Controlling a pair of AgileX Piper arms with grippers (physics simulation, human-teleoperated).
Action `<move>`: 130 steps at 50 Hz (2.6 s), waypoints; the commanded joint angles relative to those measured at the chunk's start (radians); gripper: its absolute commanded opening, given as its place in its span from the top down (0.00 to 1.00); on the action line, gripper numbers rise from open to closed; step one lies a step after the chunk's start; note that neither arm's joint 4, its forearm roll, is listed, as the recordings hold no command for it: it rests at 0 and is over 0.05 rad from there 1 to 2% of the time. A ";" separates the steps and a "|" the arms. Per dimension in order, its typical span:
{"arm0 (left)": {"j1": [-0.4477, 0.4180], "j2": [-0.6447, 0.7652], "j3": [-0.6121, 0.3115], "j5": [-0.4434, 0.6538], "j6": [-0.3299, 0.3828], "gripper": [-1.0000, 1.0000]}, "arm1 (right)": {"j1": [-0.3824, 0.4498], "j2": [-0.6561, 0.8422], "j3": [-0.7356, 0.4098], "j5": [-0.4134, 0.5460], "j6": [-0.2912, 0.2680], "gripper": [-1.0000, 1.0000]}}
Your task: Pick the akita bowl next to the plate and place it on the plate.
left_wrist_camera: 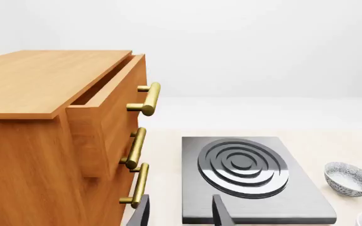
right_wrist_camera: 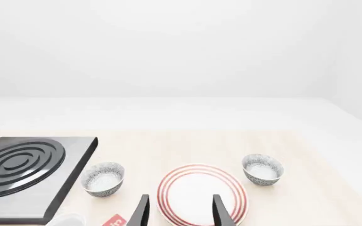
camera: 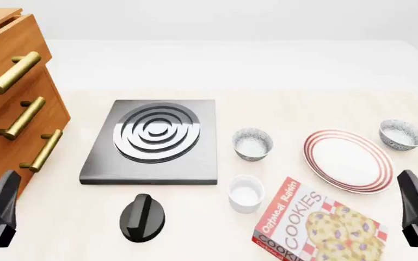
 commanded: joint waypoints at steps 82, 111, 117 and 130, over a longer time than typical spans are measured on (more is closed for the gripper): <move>0.000 0.000 0.000 0.000 0.000 0.00 | -0.166 0.545 -0.073 -0.579 -0.011 0.00; 0.000 0.000 0.000 0.000 0.000 0.00 | -0.260 0.887 -0.115 -0.879 -0.044 0.00; 0.000 0.000 0.000 0.000 0.000 0.00 | -0.281 0.955 -0.124 -0.935 -0.051 0.00; 0.000 0.000 0.000 0.000 0.000 0.00 | -0.308 1.032 -0.152 -0.984 -0.060 0.00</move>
